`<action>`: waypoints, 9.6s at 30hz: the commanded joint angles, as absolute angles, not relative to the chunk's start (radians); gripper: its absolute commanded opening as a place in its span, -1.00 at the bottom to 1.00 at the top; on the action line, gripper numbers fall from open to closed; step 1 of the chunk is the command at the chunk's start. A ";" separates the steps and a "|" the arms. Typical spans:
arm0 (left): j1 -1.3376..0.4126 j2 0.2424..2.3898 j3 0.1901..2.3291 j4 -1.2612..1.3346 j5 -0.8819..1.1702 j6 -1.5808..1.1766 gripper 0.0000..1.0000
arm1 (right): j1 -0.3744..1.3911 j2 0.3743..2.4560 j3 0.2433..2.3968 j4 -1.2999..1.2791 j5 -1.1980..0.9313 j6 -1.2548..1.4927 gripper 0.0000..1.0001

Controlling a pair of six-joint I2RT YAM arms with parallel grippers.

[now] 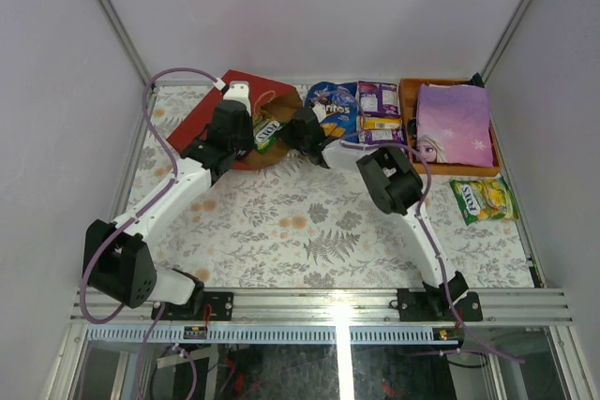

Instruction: Take the snacks out of the paper bag

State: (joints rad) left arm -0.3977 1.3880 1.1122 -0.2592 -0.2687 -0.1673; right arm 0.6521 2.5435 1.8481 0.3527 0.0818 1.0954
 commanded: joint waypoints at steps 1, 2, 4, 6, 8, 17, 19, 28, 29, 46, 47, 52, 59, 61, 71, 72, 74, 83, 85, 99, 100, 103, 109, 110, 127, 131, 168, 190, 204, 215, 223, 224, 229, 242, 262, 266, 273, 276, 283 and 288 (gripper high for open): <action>-0.390 1.391 1.127 -0.226 -0.289 -0.149 -0.88 | 0.646 2.234 1.582 0.561 -0.019 1.121 -1.00; -0.388 1.392 1.127 -0.226 -0.291 -0.149 -0.88 | 0.642 2.175 1.517 0.597 -0.031 1.123 -1.00; -0.386 1.394 1.125 -0.225 -0.292 -0.150 -0.88 | 0.636 2.063 1.403 0.633 -0.039 1.101 -1.00; -0.385 1.399 1.128 -0.227 -0.291 -0.150 -0.88 | 0.626 1.960 1.316 0.631 -0.042 1.069 -1.00; -0.385 1.399 1.130 -0.230 -0.290 -0.150 -0.88 | 0.611 1.867 1.234 0.631 -0.052 1.050 -1.00; -0.384 1.411 1.134 -0.233 -0.301 -0.152 -0.88 | 0.569 1.418 0.915 0.574 -0.015 0.936 -1.00; -0.384 1.413 1.133 -0.224 -0.301 -0.155 -0.88 | 0.569 1.326 0.898 0.491 0.037 0.883 -1.00; -0.384 1.417 1.168 -0.204 -0.227 -0.276 -0.92 | 0.569 1.121 0.884 0.280 0.105 0.757 -1.00; -0.383 1.410 1.160 -0.205 -0.210 -0.313 -0.93 | 0.569 1.119 0.880 0.275 0.084 0.763 -1.00; -0.385 1.233 1.065 -0.268 -0.138 -0.568 -0.94 | 0.655 0.995 0.731 0.139 -0.177 0.689 -1.00; -0.385 1.240 1.077 -0.271 -0.145 -0.564 -0.94 | 0.654 0.995 0.727 0.102 -0.170 0.662 -1.00; -0.384 1.251 1.092 -0.258 -0.192 -0.520 -0.93 | 0.574 1.102 0.653 0.036 -0.360 0.645 -1.00; -0.382 1.334 1.152 -0.275 -0.278 -0.421 -0.94 | 0.508 1.087 0.573 -0.068 -0.317 0.644 -1.00; -0.382 1.347 1.156 -0.264 -0.293 -0.404 -0.95 | 0.497 1.051 0.585 -0.141 -0.225 0.621 -1.00; -0.361 1.324 1.142 -0.205 -0.277 -0.354 -0.95 | 0.309 1.139 0.666 -0.310 -0.001 0.583 -1.00; -0.357 1.318 1.137 -0.202 -0.274 -0.351 -0.95 | 0.296 1.151 0.672 -0.304 0.013 0.587 -1.00; -0.351 1.309 1.134 -0.202 -0.265 -0.345 -0.95 | 0.275 1.180 0.687 -0.290 0.034 0.588 -1.00; -0.334 1.268 1.122 -0.213 -0.251 -0.323 -0.93 | 0.270 1.222 0.856 -0.290 0.186 0.576 0.42; -0.334 1.265 1.128 -0.222 -0.250 -0.317 -0.93 | 0.288 1.200 0.838 -0.262 0.209 0.590 0.51; -0.334 1.286 1.152 -0.238 -0.202 -0.338 -0.91 | 0.531 1.452 0.791 -0.174 0.143 0.554 0.56; -0.334 1.285 1.152 -0.242 -0.195 -0.342 -0.91 | 0.532 1.462 0.786 -0.169 0.140 0.549 0.57; -0.334 1.286 1.160 -0.259 -0.151 -0.342 -0.90 | 0.529 1.490 0.770 -0.143 0.126 0.536 0.62; -0.354 1.315 1.174 -0.298 -0.112 -0.328 0.05 | 0.492 1.565 0.784 -0.135 0.152 0.515 0.80; -0.370 1.324 1.177 -0.304 -0.136 -0.318 0.26 | 0.465 1.575 0.785 -0.127 0.124 0.525 0.82; -0.660 1.598 1.438 -0.293 -0.623 0.001 0.81 | 0.351 1.430 0.742 -0.052 -0.064 0.542 0.81; -0.662 1.644 1.503 -0.303 -0.694 0.030 0.80 | 0.351 1.403 0.722 -0.035 -0.089 0.534 0.81; -0.549 1.708 1.568 -0.461 -0.452 0.000 -1.00 | 0.350 1.423 0.708 0.009 -0.196 0.525 0.77; -0.571 1.326 1.280 -0.582 -0.464 -0.260 -1.00 | 0.540 1.382 0.756 0.222 -0.198 0.604 0.92; -0.604 1.203 1.196 -0.728 -0.560 -0.340 -1.00 | 0.689 1.540 1.017 0.350 -0.101 0.451 0.94; -0.603 1.174 1.217 -0.774 -0.573 -0.308 -1.00 | 0.689 1.763 1.385 0.194 -0.544 -0.148 0.83; -0.603 1.130 1.176 -0.777 -0.582 -0.292 -1.00 | 0.694 1.758 1.335 0.445 -0.900 -0.185 0.38; -0.603 1.124 1.172 -0.777 -0.578 -0.290 -1.00 | 0.698 1.768 1.353 0.433 -0.912 -0.196 0.34; -0.603 1.096 1.152 -0.770 -0.575 -0.290 -1.00 | 0.718 1.820 1.442 0.381 -0.947 -0.238 0.23; -0.604 1.091 1.147 -0.763 -0.572 -0.283 -0.94 | 0.810 1.963 1.646 0.145 -0.950 -0.377 -0.02; -0.603 1.069 1.131 -0.762 -0.586 -0.287 -0.90 | 0.819 1.720 1.478 0.095 -0.814 -0.453 0.67; -0.603 1.072 1.125 -0.758 -0.585 -0.284 -0.90 | 0.818 1.716 1.466 0.138 -0.752 -0.478 0.72; -0.603 1.058 1.105 -0.737 -0.581 -0.274 -0.90 | 0.818 1.879 1.639 0.082 -0.762 -0.480 0.63; -0.603 1.045 1.089 -0.726 -0.576 -0.271 -0.89 | 0.818 1.932 1.709 0.056 -0.788 -0.479 0.57; -0.602 1.030 1.069 -0.722 -0.573 -0.267 -0.89 | 0.818 2.020 1.788 0.052 -0.839 -0.438 0.39; -0.603 1.016 1.061 -0.719 -0.570 -0.273 -0.83 | 0.818 2.057 1.838 0.034 -0.865 -0.407 -0.21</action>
State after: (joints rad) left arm -0.5961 1.0393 1.0725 -0.7639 -0.5571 -0.2760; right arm 0.8135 2.0514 1.7603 0.0322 -0.8146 -0.4404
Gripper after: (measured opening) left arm 0.067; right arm 0.509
